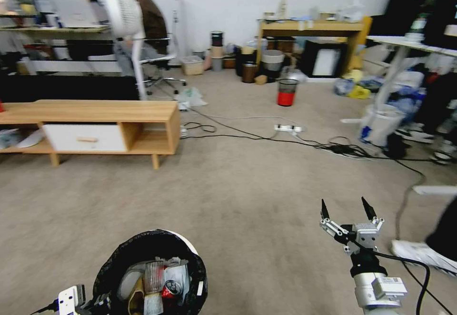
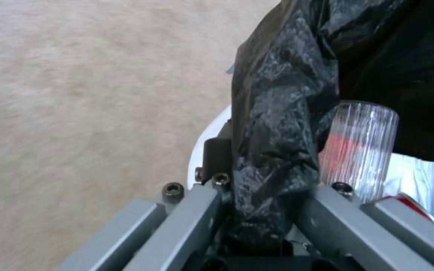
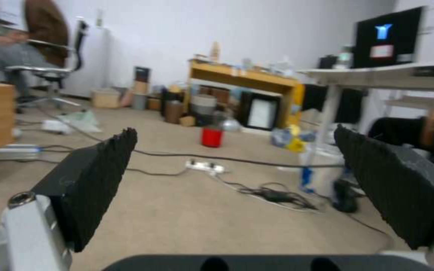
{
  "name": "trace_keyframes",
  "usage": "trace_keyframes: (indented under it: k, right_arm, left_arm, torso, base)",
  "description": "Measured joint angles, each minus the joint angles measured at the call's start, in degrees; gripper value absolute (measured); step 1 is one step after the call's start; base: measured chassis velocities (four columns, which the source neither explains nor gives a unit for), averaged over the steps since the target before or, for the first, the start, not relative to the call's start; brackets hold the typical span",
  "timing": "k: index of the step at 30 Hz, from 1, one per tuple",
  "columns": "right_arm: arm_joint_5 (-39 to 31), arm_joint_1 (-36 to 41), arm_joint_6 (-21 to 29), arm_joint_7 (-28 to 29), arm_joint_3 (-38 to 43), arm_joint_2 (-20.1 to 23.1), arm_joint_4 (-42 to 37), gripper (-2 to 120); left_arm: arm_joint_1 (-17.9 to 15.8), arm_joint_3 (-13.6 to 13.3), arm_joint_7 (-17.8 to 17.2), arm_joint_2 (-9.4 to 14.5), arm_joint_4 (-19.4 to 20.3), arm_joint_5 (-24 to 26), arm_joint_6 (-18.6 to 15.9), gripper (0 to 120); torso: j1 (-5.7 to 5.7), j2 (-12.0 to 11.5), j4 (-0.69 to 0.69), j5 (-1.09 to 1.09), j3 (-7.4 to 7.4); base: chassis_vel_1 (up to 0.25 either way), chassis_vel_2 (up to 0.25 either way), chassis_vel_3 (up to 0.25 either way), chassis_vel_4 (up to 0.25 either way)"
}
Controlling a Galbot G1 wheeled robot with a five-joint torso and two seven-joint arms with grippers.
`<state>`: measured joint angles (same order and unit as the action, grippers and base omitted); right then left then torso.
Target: Pick up the trash bin, then pick up the garbage from the floor and place it into the trash bin.
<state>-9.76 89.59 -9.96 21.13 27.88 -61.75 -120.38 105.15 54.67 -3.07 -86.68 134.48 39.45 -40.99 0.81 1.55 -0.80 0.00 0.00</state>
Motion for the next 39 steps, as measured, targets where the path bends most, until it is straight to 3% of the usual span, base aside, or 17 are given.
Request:
trace_keyframes:
  k: [10,13,39]
  right_arm:
    - [0.26,-0.55,-1.53,-0.86,-0.11,-0.15,0.82,100]
    - [0.34,-0.74,-1.97,-1.05,-0.34,-0.23,1.17,100]
    - [0.25,-1.19,-1.89,-1.06,-0.54,0.31,1.26,100]
  left_arm:
    - [-0.19,0.05,-0.37,-0.05,0.00,0.11,0.03,0]
    - [-0.17,0.24,-0.57,-0.01,0.01,0.39,0.04,0]
    - [-0.05,0.28,-0.70,-0.22,0.32,0.93,-0.09,0]
  torso:
    - [0.00,0.00,-0.02,0.00,0.00]
    - [0.00,0.00,0.03,0.00,0.00]
    - [0.00,0.01,0.01,0.01,0.00]
  base:
    - [-0.097,-0.087,-0.075,-0.080]
    - [0.000,0.000,0.000,0.000]
    - [0.009,0.007,0.004,0.008]
